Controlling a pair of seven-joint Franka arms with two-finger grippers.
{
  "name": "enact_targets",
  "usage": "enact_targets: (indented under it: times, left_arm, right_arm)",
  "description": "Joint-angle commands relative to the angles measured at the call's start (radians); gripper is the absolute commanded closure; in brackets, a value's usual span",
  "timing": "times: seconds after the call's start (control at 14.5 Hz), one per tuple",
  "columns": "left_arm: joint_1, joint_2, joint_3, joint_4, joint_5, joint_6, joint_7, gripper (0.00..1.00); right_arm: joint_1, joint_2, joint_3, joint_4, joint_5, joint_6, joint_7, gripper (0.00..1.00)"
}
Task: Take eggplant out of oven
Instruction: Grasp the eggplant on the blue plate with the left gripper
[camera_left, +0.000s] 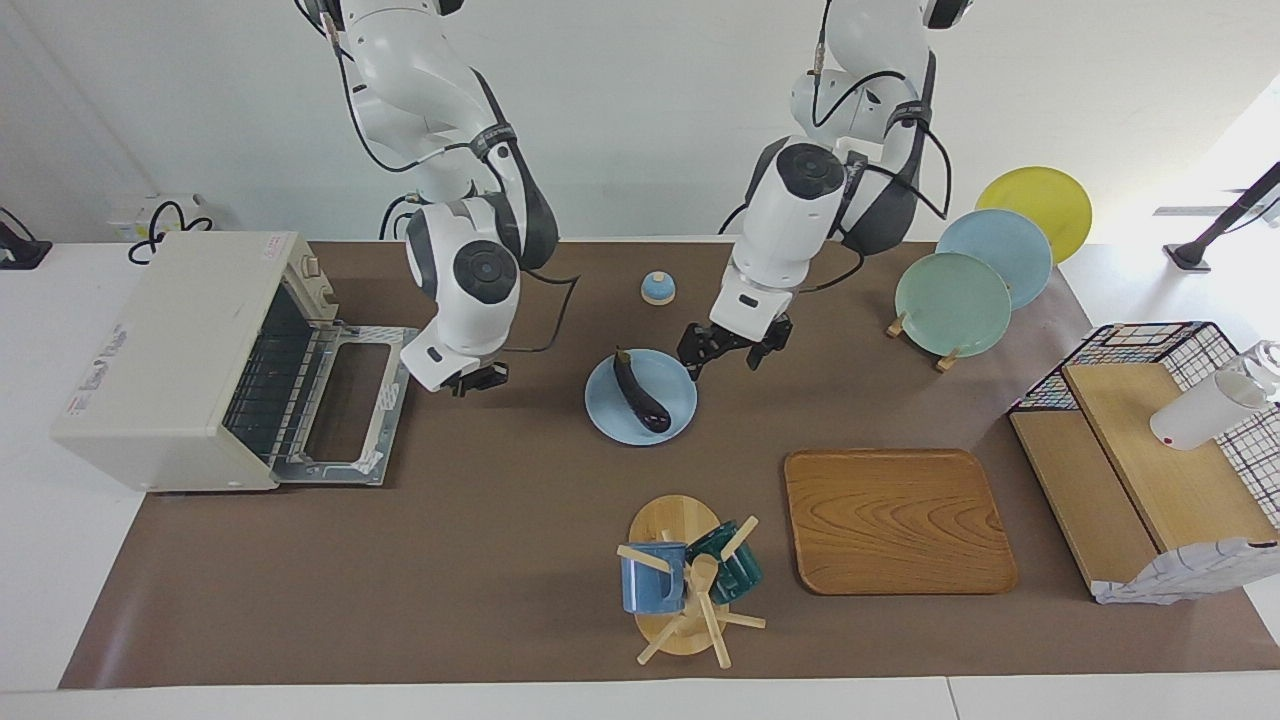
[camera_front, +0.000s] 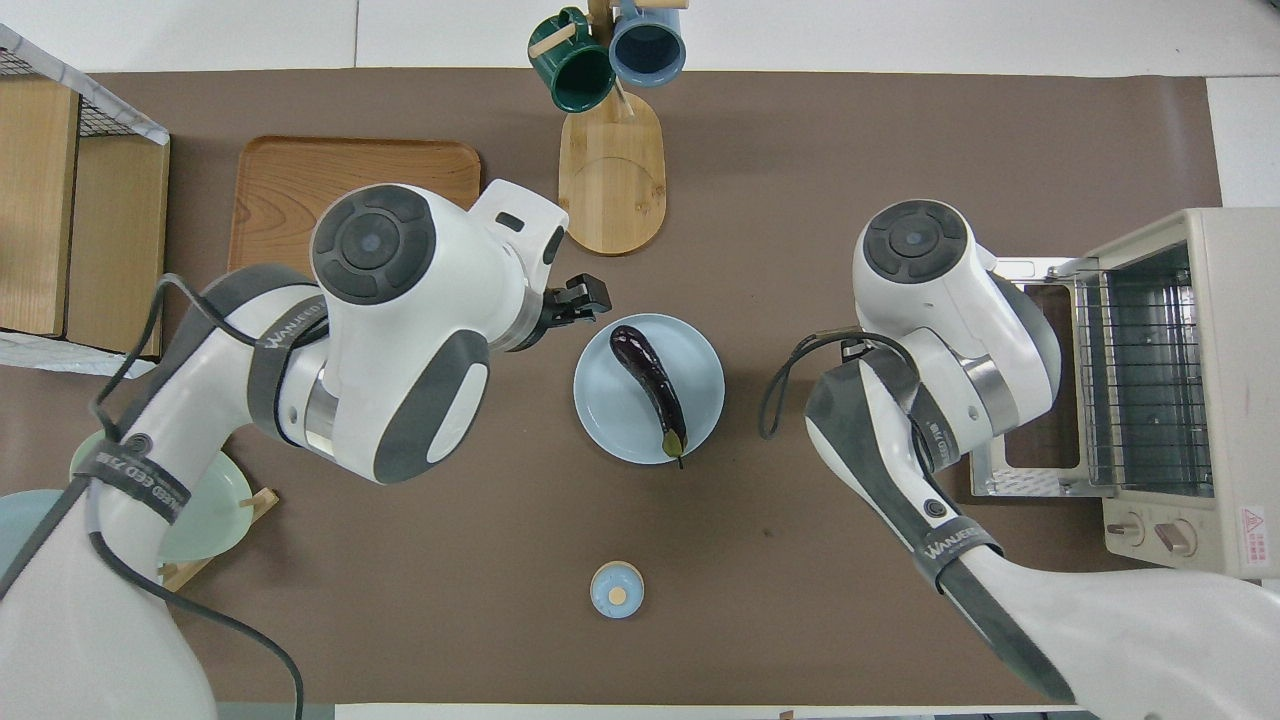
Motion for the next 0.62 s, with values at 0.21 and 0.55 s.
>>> enact_targets:
  times: [0.21, 0.55]
  left_arm:
    - [-0.133, 0.116, 0.018, -0.051, 0.001, 0.195, -0.173, 0.0]
    - [-0.188, 0.182, 0.021, -0.057, 0.011, 0.253, -0.291, 0.0]
  right_arm:
    - [-0.105, -0.058, 0.013, -0.173, -0.067, 0.168, -0.071, 0.92]
    - [-0.133, -0.058, 0.011, -0.181, -0.073, 0.184, -0.109, 0.91]
